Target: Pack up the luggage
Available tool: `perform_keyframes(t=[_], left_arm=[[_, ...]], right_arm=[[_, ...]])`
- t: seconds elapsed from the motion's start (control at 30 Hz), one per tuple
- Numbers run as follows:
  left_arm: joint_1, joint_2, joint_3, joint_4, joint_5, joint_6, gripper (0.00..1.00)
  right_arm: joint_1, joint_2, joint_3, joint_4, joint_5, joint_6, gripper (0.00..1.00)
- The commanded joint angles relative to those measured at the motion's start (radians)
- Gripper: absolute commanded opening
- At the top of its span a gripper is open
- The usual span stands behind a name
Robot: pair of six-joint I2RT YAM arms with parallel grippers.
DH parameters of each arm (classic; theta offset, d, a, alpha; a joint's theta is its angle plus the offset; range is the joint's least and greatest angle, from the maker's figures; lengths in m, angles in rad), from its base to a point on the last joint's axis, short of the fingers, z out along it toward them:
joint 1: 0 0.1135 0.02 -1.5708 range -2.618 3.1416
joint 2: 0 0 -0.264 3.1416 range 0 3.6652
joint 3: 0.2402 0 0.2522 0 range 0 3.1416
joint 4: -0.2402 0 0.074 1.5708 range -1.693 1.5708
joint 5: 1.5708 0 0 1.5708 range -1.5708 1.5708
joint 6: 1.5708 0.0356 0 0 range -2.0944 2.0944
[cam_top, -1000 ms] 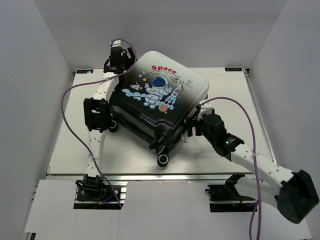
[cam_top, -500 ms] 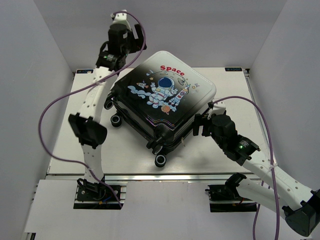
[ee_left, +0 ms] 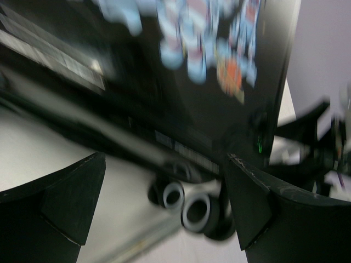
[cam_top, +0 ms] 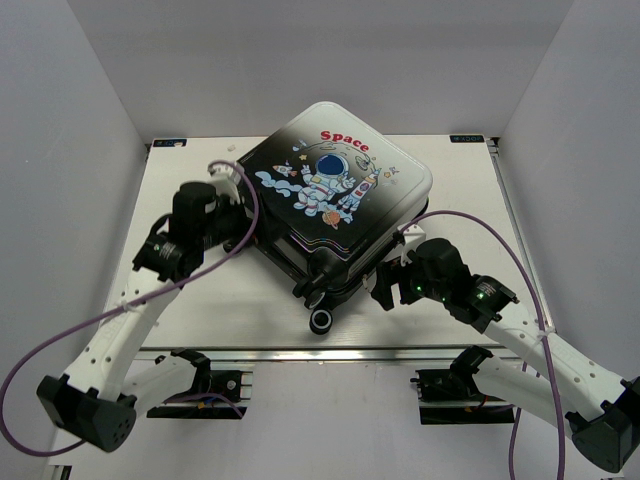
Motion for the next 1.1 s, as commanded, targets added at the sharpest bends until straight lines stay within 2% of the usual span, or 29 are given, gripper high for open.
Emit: perform_keyframes(t=[0.0, 0.17, 0.27, 0.47, 0.63, 0.83, 1.07], left_arm=[[-0.03, -0.117, -0.103, -0.028, 0.182, -0.062, 0.98], [-0.09, -0.162, -0.161, -0.109, 0.271, -0.054, 0.98], [-0.136, -0.145, -0.19, -0.097, 0.332, -0.028, 0.98], [-0.256, -0.027, -0.132, -0.127, 0.244, 0.09, 0.98], [-0.394, 0.119, -0.031, -0.198, 0.058, 0.17, 0.98], [-0.471, 0.116, -0.019, -0.173, -0.009, 0.197, 0.98], [-0.546, 0.194, 0.0, -0.219, -0.097, 0.213, 0.98]], right_arm=[[0.006, -0.029, -0.018, 0.025, -0.115, -0.017, 0.89], [0.003, 0.037, -0.058, 0.049, -0.122, -0.022, 0.89], [0.004, 0.077, -0.075, 0.113, -0.087, -0.007, 0.89], [0.003, 0.109, -0.093, 0.195, -0.085, 0.016, 0.89], [0.001, 0.156, -0.08, 0.278, -0.076, 0.039, 0.89], [0.004, 0.164, -0.081, 0.327, -0.071, 0.062, 0.89], [0.006, 0.221, -0.081, 0.399, -0.077, 0.033, 0.87]])
